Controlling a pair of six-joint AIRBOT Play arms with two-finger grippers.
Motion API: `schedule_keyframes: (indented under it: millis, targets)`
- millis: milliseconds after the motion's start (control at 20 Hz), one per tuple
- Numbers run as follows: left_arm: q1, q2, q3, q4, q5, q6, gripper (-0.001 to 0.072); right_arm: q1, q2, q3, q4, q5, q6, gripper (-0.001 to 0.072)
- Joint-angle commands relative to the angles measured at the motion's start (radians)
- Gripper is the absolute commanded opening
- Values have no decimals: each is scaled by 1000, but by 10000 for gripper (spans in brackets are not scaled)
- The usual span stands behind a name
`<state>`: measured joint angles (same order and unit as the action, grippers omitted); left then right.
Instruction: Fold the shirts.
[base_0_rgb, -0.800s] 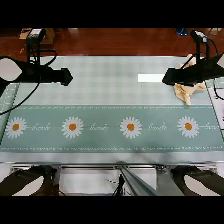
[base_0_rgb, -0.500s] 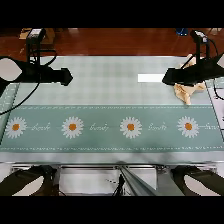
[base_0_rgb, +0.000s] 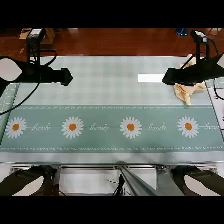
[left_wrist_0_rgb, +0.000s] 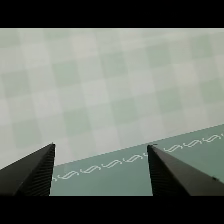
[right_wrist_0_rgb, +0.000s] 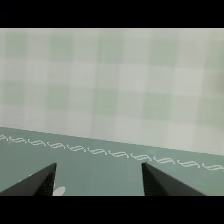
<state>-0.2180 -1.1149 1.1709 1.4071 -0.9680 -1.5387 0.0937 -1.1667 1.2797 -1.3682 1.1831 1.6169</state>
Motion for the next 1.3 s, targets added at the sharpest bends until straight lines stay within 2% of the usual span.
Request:
schedule_keyframes:
  millis: [0,100,150,200,250,400,450,500,600,850,1150,1200,1250]
  targets:
    - [0,-1,0,0,3,0,713,1,-3,1,5,-122,3,594]
    - [-1,-1,0,-1,40,0,713,1,-4,1,4,-198,-3,593]
    - [0,-1,0,-1,48,0,713,0,-5,1,-10,-237,-41,593]
    - [-1,-1,0,-1,65,0,713,0,-5,1,-79,-296,-58,581]
    - [0,-1,0,0,84,0,713,-3,-5,1,-185,-355,-9,578]
    - [-1,-1,0,0,132,0,713,-87,-40,1,-596,-497,357,568]
    - [0,-1,0,0,159,0,713,-143,-64,1,-638,-521,451,569]
    - [3,-1,0,0,189,0,713,-210,-97,1,-618,-543,497,568]
    - [2,-1,0,0,235,0,713,-316,-171,1,-528,-555,491,569]
    - [2,-1,0,0,233,0,713,-392,-358,1,-314,-572,307,592]
    - [2,-1,-1,0,231,0,713,-370,-531,1,-125,-643,221,576]
    - [2,-1,-1,0,231,0,713,-365,-547,1,-100,-640,220,435]
    - [2,-1,-1,0,231,0,712,-364,-550,1,-82,-631,219,114]
